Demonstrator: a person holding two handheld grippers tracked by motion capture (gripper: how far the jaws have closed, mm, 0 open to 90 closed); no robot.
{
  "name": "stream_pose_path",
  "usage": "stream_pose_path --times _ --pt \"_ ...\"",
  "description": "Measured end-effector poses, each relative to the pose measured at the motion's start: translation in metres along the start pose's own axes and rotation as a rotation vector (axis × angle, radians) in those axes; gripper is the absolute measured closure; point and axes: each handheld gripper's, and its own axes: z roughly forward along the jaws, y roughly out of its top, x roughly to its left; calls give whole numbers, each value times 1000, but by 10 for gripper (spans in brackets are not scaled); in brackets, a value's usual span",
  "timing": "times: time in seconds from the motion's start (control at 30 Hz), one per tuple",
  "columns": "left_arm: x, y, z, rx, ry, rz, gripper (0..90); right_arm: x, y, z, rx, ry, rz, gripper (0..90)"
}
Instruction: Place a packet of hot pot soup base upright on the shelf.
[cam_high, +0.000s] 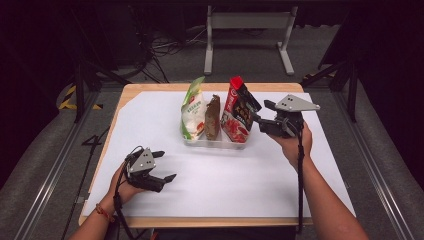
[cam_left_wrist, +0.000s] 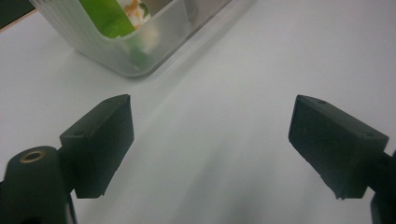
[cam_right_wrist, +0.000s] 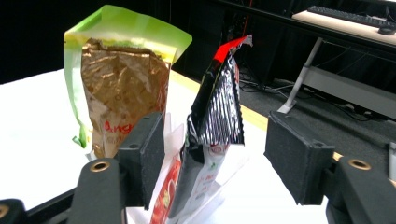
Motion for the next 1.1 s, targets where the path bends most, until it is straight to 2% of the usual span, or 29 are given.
stream_pose_path --times 0.1,0.23,0.43,0.97,1.1 --pt "0 0 0 -2 1 0 148 0 -2 -3 25 8 -5 332" --pt "-1 0 -1 -2 7 6 148 -1 -4 -5 30 17 -6 327" --pt "-1 0 0 4 7 7 148 0 -10 -9 62 4 -44 293" --pt "-1 0 -1 3 6 6 148 3 -28 -16 99 7 -88 269" --pt "-1 0 -1 4 6 7 149 3 -34 -18 111 9 -88 229"
